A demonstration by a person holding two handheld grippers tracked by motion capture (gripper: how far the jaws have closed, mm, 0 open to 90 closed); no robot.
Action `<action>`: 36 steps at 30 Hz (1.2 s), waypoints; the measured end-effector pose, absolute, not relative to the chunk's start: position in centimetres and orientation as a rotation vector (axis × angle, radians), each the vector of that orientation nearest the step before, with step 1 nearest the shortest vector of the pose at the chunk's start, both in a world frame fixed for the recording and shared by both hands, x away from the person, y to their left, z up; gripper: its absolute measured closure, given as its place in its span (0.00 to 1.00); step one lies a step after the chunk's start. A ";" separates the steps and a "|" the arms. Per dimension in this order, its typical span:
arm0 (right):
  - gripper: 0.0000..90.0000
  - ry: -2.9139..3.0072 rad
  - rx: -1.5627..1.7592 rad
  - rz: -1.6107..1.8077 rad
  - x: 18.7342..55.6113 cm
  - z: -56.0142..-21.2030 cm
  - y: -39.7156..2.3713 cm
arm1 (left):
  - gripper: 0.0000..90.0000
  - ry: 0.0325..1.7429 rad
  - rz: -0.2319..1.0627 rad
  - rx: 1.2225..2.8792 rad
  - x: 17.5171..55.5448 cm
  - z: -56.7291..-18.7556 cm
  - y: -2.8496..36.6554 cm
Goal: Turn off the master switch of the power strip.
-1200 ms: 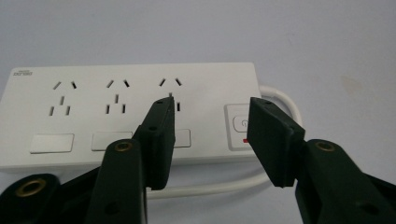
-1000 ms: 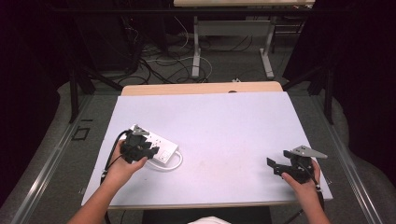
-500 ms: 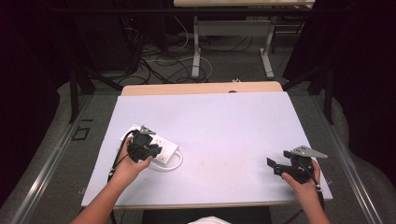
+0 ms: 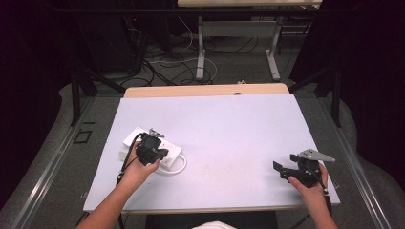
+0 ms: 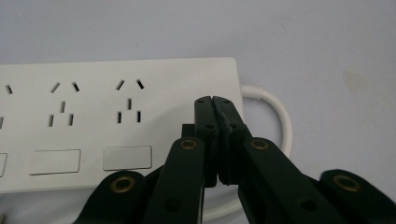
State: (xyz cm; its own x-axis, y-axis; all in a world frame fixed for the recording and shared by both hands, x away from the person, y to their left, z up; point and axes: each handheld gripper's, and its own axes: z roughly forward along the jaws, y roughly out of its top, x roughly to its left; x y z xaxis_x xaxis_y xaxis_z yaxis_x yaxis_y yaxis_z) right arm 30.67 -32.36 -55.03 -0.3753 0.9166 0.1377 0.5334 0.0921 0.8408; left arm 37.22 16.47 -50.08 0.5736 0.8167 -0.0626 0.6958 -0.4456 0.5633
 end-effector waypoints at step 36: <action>0.21 1.955 1.433 1.203 30.7 -55.1 -32.6 | 1.00 1.239 0.320 2.289 36.8 -51.7 15.2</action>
